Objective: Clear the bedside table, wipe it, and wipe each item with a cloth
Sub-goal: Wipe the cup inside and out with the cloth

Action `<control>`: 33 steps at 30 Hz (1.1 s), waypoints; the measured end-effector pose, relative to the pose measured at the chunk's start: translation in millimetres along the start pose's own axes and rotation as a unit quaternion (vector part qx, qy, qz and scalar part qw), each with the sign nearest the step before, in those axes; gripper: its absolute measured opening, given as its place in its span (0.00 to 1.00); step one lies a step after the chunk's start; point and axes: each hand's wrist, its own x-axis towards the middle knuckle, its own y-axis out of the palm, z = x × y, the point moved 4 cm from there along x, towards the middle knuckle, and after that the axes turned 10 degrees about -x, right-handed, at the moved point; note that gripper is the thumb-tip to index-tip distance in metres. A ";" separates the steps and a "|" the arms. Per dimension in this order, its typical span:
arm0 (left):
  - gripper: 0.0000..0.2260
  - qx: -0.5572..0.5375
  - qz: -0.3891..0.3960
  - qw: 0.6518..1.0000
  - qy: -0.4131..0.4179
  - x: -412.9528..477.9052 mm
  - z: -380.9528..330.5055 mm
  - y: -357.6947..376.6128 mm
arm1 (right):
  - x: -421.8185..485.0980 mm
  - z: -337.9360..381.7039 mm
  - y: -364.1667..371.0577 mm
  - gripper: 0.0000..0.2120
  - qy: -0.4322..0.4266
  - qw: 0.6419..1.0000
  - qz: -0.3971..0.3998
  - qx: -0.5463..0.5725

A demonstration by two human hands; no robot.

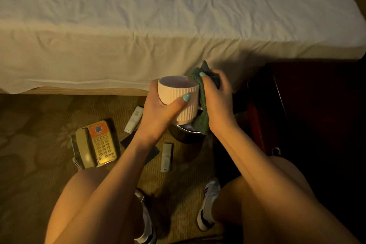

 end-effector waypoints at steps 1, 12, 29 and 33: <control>0.34 0.013 0.002 1.000 0.010 0.0 -1.1 -0.3 | 1.5 -4.3 0.7 0.04 0.037 0.999 -0.002 0.014; 0.33 0.039 -0.028 0.999 0.003 -4.2 -2.2 -16.0 | -19.0 -7.9 8.1 0.05 0.094 0.993 0.043 0.063; 0.32 0.032 -0.038 0.998 0.024 -8.5 2.7 0.3 | 9.2 -8.7 10.5 0.03 0.156 0.987 0.018 -0.028; 0.32 0.023 -0.041 0.999 0.003 -5.1 5.1 -6.6 | 4.2 -12.7 13.5 0.05 0.137 0.989 0.053 -0.033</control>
